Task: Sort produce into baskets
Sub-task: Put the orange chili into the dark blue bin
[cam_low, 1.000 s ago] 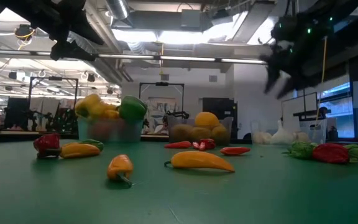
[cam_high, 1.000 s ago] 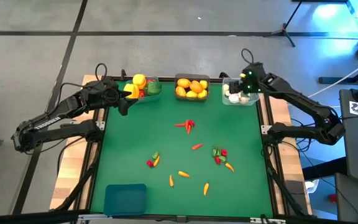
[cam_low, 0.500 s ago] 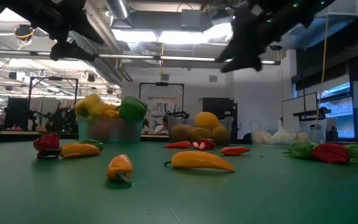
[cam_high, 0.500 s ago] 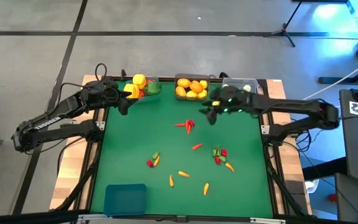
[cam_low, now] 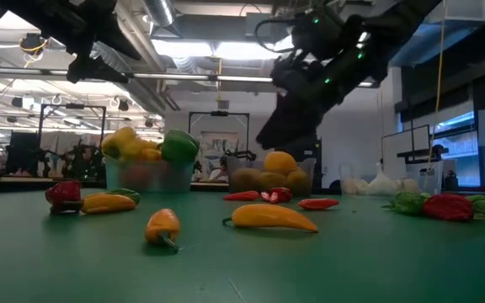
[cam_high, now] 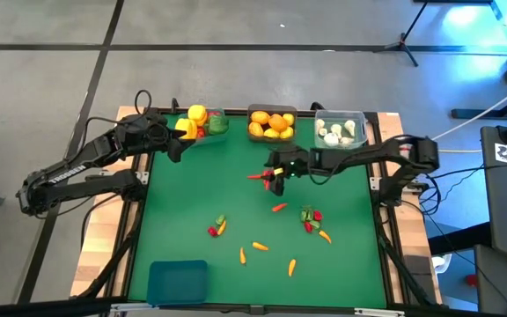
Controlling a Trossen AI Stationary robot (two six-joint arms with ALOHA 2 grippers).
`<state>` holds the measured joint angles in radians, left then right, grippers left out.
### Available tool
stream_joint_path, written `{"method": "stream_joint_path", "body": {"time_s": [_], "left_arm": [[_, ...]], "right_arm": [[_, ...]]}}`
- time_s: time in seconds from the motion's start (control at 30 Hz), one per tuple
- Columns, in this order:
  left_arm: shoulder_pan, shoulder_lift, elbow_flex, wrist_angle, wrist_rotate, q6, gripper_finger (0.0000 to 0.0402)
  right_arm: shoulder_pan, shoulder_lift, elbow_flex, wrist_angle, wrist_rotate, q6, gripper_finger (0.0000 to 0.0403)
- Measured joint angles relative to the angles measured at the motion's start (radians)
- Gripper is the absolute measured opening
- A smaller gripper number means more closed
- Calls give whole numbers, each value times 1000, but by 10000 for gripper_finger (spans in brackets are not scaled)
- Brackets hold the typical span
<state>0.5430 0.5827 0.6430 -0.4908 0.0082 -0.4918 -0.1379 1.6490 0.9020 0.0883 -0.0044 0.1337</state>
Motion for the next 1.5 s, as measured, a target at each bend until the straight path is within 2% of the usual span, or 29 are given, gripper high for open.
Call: {"method": "stream_joint_path", "body": {"time_s": [0.13,0.3,0.63,0.8,1.3,1.4,1.5], "left_arm": [[0,0,0,0,0,0,308],[0,0,0,-1,-1,0,308],[0,0,0,-4,-2,-10,308],[0,0,0,-40,-6,-19,308],[0,0,0,-83,-13,-14,309],[0,0,0,-82,-13,-7,309],[0,0,0,-82,-14,-7,309]], "right_arm": [[1,78,1,98,-20,-11,234],[-6,135,49,95,12,-71,234],[-6,287,249,-31,-16,-146,234],[-14,301,248,-93,21,-168,234],[-45,370,252,-111,-33,-191,234],[-45,371,253,-119,-23,-191,219],[-43,371,253,-124,-6,-192,180]]}}
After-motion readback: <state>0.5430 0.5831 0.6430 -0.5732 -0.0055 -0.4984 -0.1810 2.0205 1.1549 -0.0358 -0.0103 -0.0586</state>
